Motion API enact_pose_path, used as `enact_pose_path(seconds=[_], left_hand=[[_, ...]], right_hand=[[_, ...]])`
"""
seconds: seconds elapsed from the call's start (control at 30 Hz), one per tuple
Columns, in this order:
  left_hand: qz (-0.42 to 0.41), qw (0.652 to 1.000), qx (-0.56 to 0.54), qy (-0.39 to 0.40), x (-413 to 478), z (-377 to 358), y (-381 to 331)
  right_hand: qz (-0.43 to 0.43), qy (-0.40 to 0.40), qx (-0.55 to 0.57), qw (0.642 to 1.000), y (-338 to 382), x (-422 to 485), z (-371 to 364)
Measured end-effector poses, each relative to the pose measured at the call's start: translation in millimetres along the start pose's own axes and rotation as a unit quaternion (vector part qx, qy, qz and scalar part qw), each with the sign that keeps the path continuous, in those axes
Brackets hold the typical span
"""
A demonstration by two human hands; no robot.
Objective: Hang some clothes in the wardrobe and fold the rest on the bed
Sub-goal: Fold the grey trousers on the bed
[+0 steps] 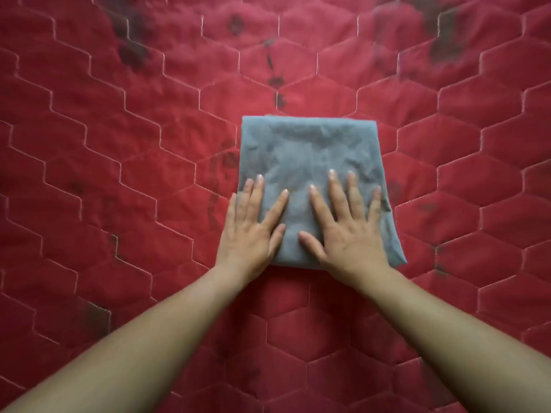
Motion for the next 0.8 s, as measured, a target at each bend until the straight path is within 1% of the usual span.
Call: enact_pose_path(seconds=[0.07,0.13,0.2,0.3,0.37,0.4,0.47,0.53,0.6,0.67,0.73,0.8], left_hand=[[-0.01,1.0,0.007,0.011,-2,-13,11],[-0.017,1.0,0.009,0.008,3,-16,13],[0.003,1.0,-0.01,0.014,2,-8,9],[-0.002,0.999,-0.037,-0.005,33,17,6],[-0.016,1.0,0.007,-0.023,85,33,4],[-0.019,0.999,0.03,-0.015,112,37,4],[-0.023,0.997,0.069,0.021,150,32,3],[-0.027,0.995,0.085,0.04,162,19,12],[-0.039,0.997,0.072,0.014,162,11,18],[-0.049,0.997,0.061,-0.006,162,13,21],[-0.041,0.997,0.072,0.005,164,18,16],[-0.022,0.996,0.082,0.035,158,23,10]], right_hand=[[0.032,0.027,-0.029,0.999,5,2,-24],[0.025,0.034,-0.029,0.999,4,8,-33],[0.022,0.025,-0.02,0.999,4,8,-25],[-0.015,-0.043,0.007,0.999,-16,27,0],[-0.052,-0.082,0.015,0.995,-35,63,16],[-0.063,-0.078,0.014,0.995,-43,83,20],[-0.071,-0.03,0.006,0.997,-51,115,15],[-0.078,0.018,0.004,0.997,-53,128,-6],[-0.082,0.011,0.003,0.997,-54,132,-22],[-0.086,0.0,0.02,0.996,-52,134,-23],[-0.088,0.012,0.023,0.996,-55,135,-17],[-0.078,0.028,0.017,0.996,-56,127,-10]])
Point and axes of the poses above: each hand's wrist, its own x-axis towards the middle knuckle, its own z-axis out of the back of the hand, y = z × x, the point moved 2 cm from there along x, towards the middle knuckle, and after that the axes turned 15 degrees about -x, right-handed, at the moved point
